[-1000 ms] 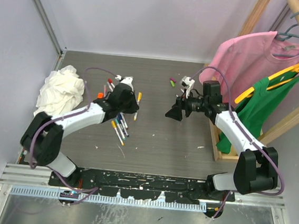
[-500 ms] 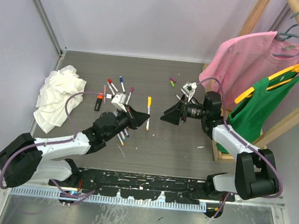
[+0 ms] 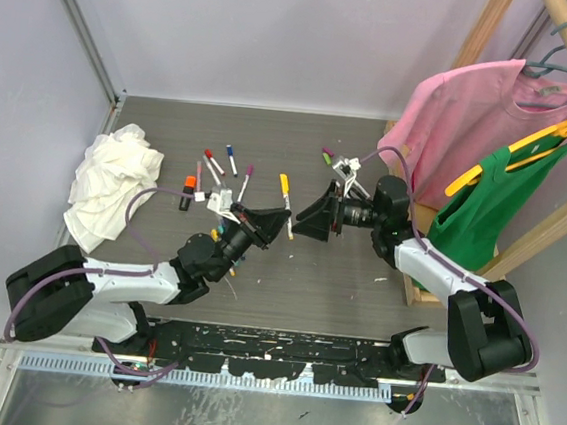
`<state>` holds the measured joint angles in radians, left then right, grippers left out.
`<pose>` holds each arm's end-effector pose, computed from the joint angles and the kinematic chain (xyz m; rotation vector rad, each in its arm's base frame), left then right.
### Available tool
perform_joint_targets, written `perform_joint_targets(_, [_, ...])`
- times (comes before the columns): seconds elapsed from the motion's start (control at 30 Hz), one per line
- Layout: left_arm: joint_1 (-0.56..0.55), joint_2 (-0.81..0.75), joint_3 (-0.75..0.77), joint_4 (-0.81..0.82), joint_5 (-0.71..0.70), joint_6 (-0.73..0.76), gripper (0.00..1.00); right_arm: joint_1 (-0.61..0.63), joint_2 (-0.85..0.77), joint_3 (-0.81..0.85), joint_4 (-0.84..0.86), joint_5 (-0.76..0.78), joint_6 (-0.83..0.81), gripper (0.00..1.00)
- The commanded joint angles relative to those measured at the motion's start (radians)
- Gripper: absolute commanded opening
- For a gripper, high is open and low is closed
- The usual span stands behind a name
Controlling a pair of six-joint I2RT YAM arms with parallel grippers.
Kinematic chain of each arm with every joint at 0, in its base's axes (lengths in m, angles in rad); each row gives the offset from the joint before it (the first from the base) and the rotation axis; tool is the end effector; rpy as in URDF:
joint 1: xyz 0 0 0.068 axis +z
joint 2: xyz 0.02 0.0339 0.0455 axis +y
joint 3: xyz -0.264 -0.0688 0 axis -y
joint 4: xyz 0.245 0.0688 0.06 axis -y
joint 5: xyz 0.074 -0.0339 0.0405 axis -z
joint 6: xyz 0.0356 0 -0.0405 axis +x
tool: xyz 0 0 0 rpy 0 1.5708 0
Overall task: Open the pen caps
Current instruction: Pick up the pen from the center of the board.
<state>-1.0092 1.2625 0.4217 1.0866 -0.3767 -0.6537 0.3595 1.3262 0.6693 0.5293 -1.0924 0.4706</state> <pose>0.1452 -0.2062 0.2486 -0.0889 1.4350 -1.1436 0.2476 0.1268 0.2560 -0.7917 1.7009 1.5072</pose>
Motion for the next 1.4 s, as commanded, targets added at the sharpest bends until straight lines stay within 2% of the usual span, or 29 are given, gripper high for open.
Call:
perform_joint_targets(0.0, [-0.021,0.038,0.032,0.127,-0.069,0.055,0.00,0.018,-0.018,0.007,0.032,0.020,-0.012,0.68])
perform_joint_targets(0.1, [-0.028,0.051,0.038,0.127,-0.074,0.055,0.00,0.027,-0.020,0.009,0.021,0.028,-0.025,0.65])
perform_joint_targets(0.3, [-0.032,0.079,0.051,0.131,-0.090,0.057,0.00,0.052,-0.013,0.022,-0.021,0.033,-0.068,0.50])
perform_joint_targets(0.53, [-0.037,0.086,0.053,0.147,-0.094,0.054,0.00,0.062,0.004,0.038,-0.062,0.043,-0.092,0.40])
perform_joint_targets(0.63, [-0.037,0.087,0.052,0.147,-0.090,0.052,0.00,0.064,0.005,0.042,-0.062,0.039,-0.092,0.30])
perform_joint_targets(0.77, [-0.038,0.090,0.045,0.146,-0.085,0.041,0.00,0.064,0.009,0.061,-0.107,0.030,-0.128,0.12])
perform_joint_targets(0.8, [-0.038,0.088,0.041,0.145,-0.082,0.038,0.05,0.064,0.009,0.069,-0.123,0.028,-0.140,0.08])
perform_joint_targets(0.87, [-0.037,0.081,0.030,0.135,-0.082,0.028,0.23,0.064,0.009,0.080,-0.151,0.028,-0.160,0.01])
perform_joint_targets(0.97, [-0.033,0.042,0.005,0.102,-0.071,0.032,0.36,0.062,0.010,0.093,-0.181,0.024,-0.182,0.01])
perform_joint_targets(1.03, [-0.009,-0.006,-0.015,0.054,-0.018,0.037,0.49,0.060,0.011,0.106,-0.208,0.018,-0.200,0.01])
perform_joint_targets(1.2, [0.133,-0.174,-0.065,-0.075,0.214,0.007,0.79,0.055,0.022,0.165,-0.362,-0.021,-0.310,0.01])
perform_joint_targets(1.27, [0.198,-0.250,-0.054,-0.181,0.316,-0.018,0.93,0.055,0.032,0.194,-0.438,-0.052,-0.372,0.01])
perform_joint_targets(1.33, [0.257,-0.300,-0.024,-0.292,0.419,-0.027,0.99,0.055,0.045,0.222,-0.510,-0.077,-0.438,0.01])
perform_joint_targets(1.37, [0.280,-0.316,-0.010,-0.326,0.470,-0.030,0.98,0.056,0.052,0.237,-0.547,-0.088,-0.464,0.01])
